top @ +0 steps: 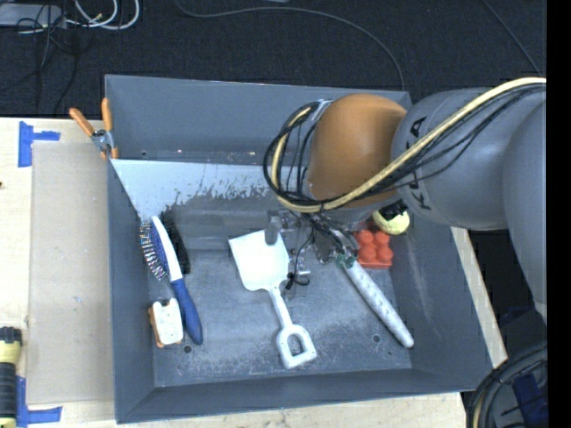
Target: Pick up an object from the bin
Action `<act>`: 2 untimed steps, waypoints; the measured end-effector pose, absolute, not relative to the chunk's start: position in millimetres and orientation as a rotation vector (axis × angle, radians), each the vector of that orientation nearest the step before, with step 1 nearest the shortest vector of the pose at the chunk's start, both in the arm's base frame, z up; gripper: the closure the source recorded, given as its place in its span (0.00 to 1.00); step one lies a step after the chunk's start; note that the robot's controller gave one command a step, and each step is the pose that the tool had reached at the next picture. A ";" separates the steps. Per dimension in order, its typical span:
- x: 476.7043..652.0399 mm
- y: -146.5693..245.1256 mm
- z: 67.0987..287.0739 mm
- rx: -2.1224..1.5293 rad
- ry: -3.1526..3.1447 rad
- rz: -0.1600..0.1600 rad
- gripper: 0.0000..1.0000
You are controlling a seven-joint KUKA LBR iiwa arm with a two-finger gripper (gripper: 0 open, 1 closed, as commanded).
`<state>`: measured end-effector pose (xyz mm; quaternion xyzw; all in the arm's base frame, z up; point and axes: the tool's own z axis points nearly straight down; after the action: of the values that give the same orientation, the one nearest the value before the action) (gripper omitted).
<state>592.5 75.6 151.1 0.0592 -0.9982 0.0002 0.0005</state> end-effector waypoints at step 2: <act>583.2 70.2 88.3 0.354 -3.124 0.000 0.00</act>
Offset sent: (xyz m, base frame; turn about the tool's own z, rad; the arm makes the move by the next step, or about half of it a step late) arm 0.0015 -0.0098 -0.0811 -0.1238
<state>583.2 70.2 88.3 0.1125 -0.9936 0.0001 -0.0013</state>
